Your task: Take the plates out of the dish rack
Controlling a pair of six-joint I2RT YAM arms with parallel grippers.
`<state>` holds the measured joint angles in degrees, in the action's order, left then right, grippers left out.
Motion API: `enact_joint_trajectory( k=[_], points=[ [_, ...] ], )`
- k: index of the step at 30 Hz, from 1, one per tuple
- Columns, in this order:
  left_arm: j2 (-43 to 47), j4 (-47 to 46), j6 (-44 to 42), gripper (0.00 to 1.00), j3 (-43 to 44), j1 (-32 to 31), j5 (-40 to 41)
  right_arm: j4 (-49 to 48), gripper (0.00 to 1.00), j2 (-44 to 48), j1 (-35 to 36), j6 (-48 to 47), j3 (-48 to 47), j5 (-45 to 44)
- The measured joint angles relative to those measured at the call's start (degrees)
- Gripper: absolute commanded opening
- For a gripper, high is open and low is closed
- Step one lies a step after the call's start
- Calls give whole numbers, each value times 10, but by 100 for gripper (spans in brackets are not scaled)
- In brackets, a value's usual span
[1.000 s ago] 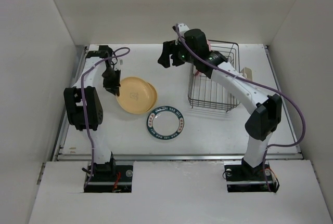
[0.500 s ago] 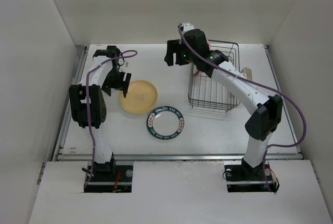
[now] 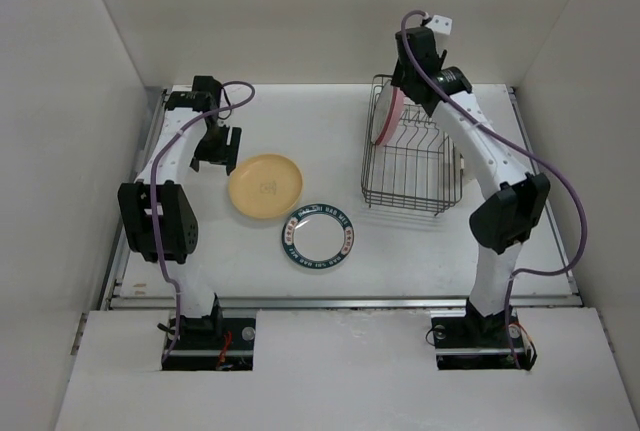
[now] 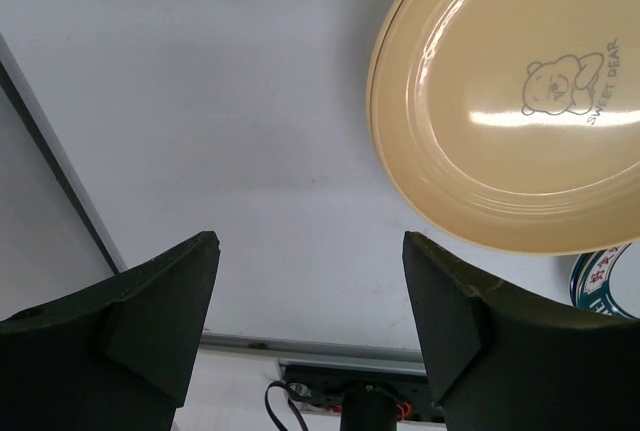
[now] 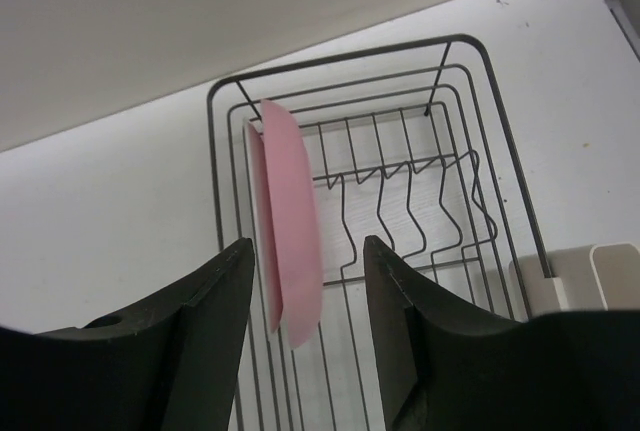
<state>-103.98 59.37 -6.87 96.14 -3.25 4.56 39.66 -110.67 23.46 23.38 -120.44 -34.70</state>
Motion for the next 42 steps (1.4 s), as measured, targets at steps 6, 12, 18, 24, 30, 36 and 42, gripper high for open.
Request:
enact_joint_trajectory(
  k=[6,12,18,24,30,36,42],
  points=[
    [3,0,4,72,-1,0,6,11,53,-56,-8,1,-17,3],
    [3,0,5,72,-1,0,11,16,51,-87,-10,1,-22,7],
    [3,0,5,72,-1,0,15,20,49,-103,-10,2,-24,7],
    [3,0,5,72,-1,0,16,25,30,-128,-10,4,-27,11],
    [3,0,5,72,-6,0,16,41,0,-140,-10,-16,-39,1],
    [3,0,6,72,-8,0,16,68,0,-140,-8,-50,-80,-32],
    [0,1,6,72,-8,0,16,70,0,-140,2,-124,-92,-125]
  ],
)
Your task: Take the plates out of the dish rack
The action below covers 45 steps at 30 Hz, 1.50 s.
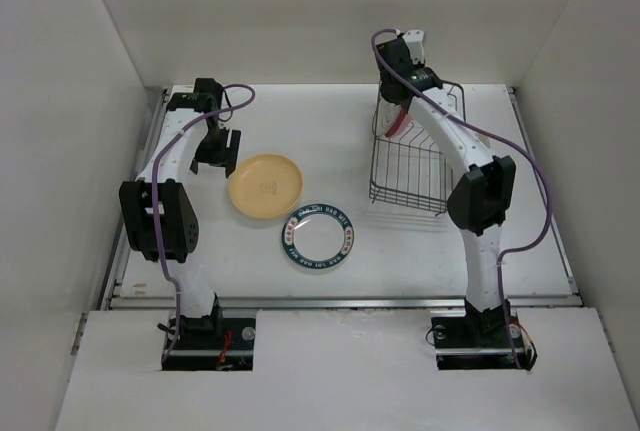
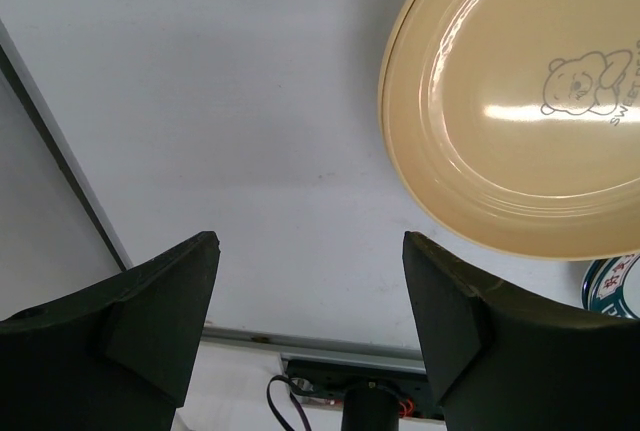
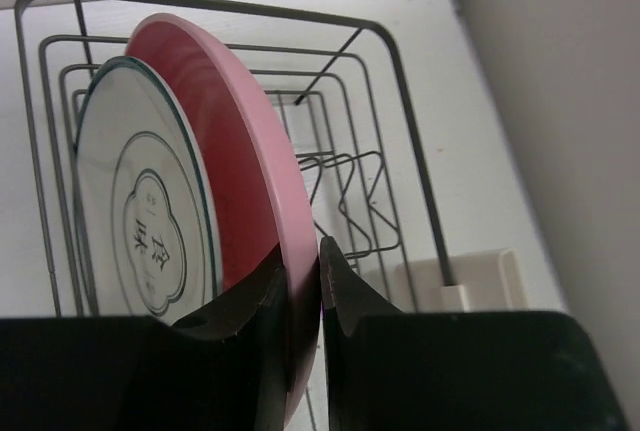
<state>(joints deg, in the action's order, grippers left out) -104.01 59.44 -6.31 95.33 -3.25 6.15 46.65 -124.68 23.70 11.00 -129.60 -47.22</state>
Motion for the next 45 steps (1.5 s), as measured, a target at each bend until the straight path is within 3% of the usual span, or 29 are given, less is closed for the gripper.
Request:
enact_joint_trajectory(
  k=[10,23,32,36,40,45],
  points=[
    [-2,1,0,72,0,0,0,-60,0,21,37,-110,12,-91],
    [-2,3,0,72,0,0,-5,-78,0,37,49,-144,31,-169],
    [31,-5,-12,74,0,0,-109,-129,0,165,57,-168,66,-199],
    [71,-9,-24,78,0,0,-189,-141,0,220,90,-142,87,-122],
    [93,-14,-28,79,1,0,-238,-156,0,230,118,-75,100,74],
    [95,-27,-6,82,2,0,-183,-188,0,189,136,-1,148,307]
  ],
)
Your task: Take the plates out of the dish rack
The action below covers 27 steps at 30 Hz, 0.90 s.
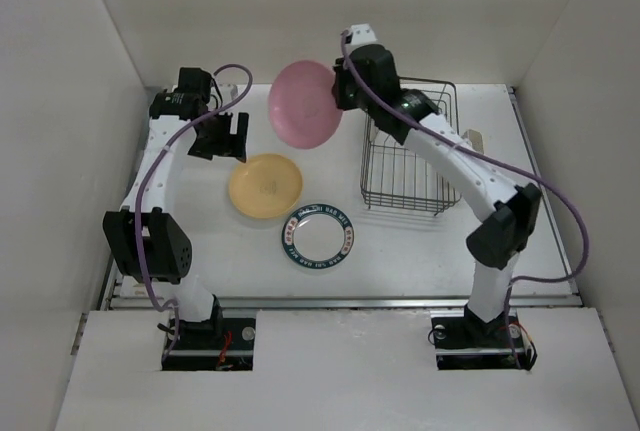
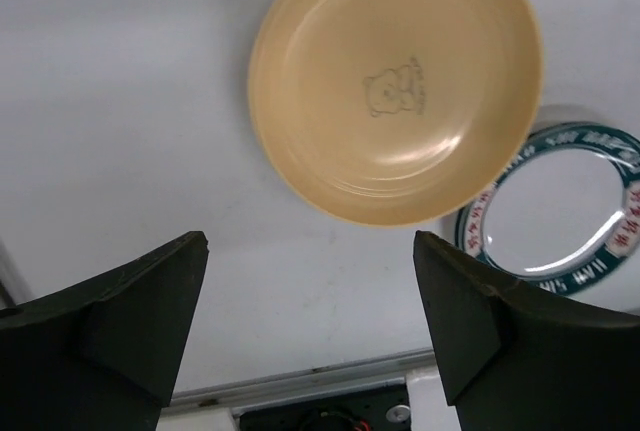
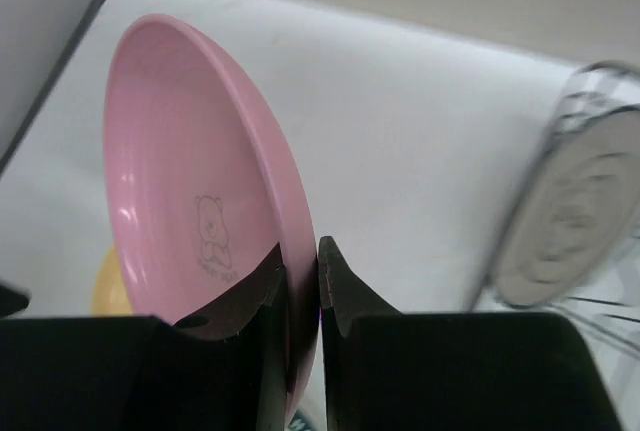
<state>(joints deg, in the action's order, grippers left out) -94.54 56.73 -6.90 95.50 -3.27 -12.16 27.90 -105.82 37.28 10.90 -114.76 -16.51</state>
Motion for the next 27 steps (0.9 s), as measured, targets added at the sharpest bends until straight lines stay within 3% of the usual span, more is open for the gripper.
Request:
enact_joint_trajectory(
  k=[5,9,10,11,14,21,27],
  points=[
    [0,-8,27,84,0,17,92,-18,0,-115,22,48,0,153],
    [0,-10,42,84,-1,47,127,-21,2,-188,41,70,0,225],
    [0,-12,45,84,-2,51,135,-22,21,-201,45,73,-1,233],
    [0,-12,47,84,-2,54,138,-21,33,-214,49,76,-2,240],
    [0,-12,49,84,-5,55,147,-13,62,-247,55,83,-17,250],
    [0,-12,53,84,-7,52,155,13,73,-264,56,55,-32,220],
    [0,-12,53,84,-7,52,157,65,79,-245,72,6,-62,88]
  ],
)
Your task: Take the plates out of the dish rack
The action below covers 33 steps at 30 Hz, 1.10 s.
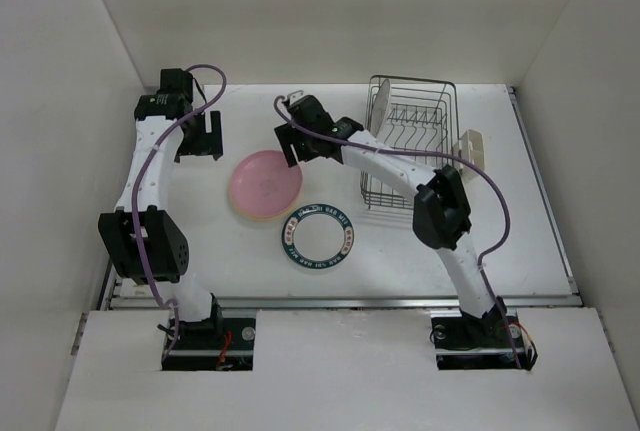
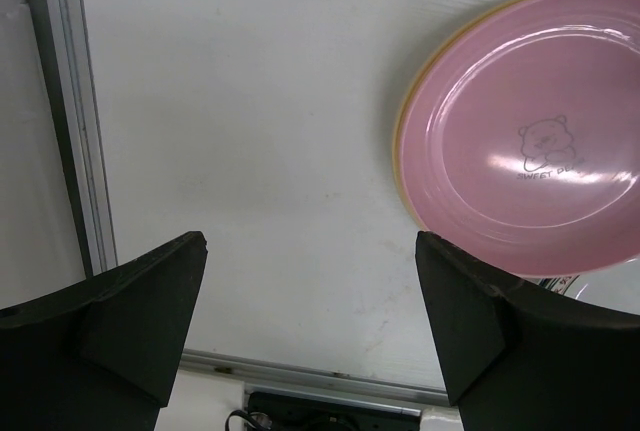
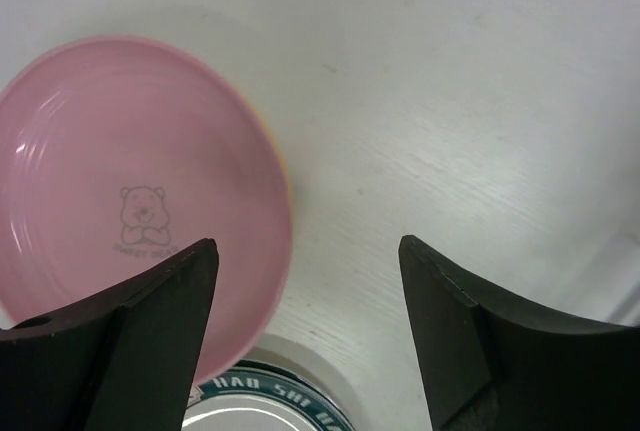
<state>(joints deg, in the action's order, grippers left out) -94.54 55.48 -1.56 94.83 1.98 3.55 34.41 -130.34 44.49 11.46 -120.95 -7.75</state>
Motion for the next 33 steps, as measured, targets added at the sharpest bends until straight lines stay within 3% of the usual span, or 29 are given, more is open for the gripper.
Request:
enact_joint_trajectory(
  k=[1,7,12,16,21,28,33],
  points=[
    [0,0,0,84,0,0,0,7,83,10,3,-3,-4,-27],
    [0,0,0,84,0,0,0,43,83,102,2,-3,-36,-209],
    [-1,0,1,84,0,0,0,58,83,153,-64,33,-80,-307],
    [-2,1,0,84,-7,0,2,75,83,151,-139,64,-83,-311],
    [-12,3,-1,84,-19,0,12,102,75,103,-204,102,-83,-224],
    [-14,9,-5,84,-44,0,21,102,52,79,-215,119,-60,-132],
    [-14,9,-5,84,-44,0,26,104,25,56,-217,125,-65,-129]
  ],
)
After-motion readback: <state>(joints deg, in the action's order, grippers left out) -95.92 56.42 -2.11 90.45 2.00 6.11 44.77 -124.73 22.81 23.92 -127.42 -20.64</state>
